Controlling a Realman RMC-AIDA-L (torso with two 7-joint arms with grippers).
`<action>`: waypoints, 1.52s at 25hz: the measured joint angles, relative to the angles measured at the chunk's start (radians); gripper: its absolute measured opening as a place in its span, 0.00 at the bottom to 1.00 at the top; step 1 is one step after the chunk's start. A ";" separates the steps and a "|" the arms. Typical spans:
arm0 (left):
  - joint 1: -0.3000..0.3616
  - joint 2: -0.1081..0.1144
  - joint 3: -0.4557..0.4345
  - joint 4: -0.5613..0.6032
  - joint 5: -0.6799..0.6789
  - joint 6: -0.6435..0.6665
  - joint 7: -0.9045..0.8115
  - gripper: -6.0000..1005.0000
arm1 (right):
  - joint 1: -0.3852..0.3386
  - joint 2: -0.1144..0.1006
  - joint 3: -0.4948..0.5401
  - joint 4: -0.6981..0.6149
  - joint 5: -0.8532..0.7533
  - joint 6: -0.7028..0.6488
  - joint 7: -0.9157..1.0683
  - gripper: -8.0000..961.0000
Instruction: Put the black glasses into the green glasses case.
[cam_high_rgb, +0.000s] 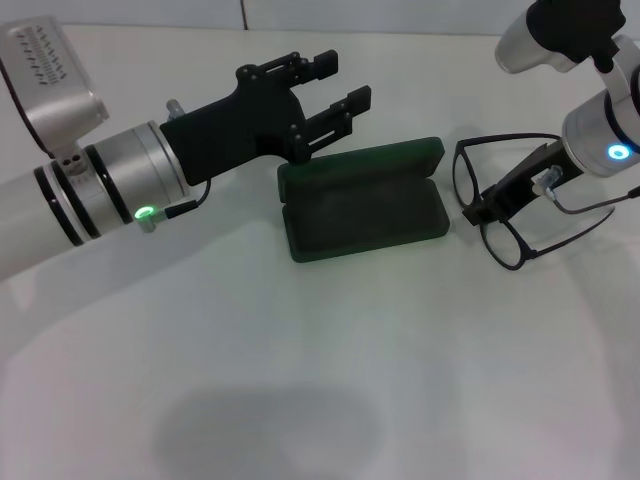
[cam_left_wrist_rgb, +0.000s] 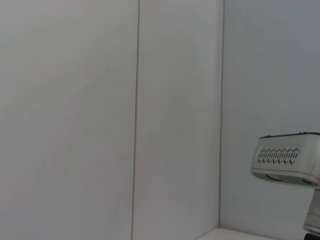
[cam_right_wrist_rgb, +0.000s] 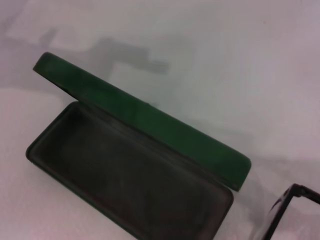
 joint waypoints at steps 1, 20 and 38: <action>0.000 0.000 0.000 0.000 0.000 0.000 0.000 0.57 | -0.001 0.000 0.000 0.001 0.000 0.000 0.000 0.38; -0.002 -0.004 0.002 -0.007 0.007 0.004 -0.002 0.57 | -0.011 -0.001 -0.001 0.017 -0.011 0.038 -0.004 0.26; 0.013 -0.005 0.003 -0.007 0.004 0.005 0.000 0.57 | -0.053 -0.011 -0.040 -0.046 -0.011 0.060 -0.009 0.16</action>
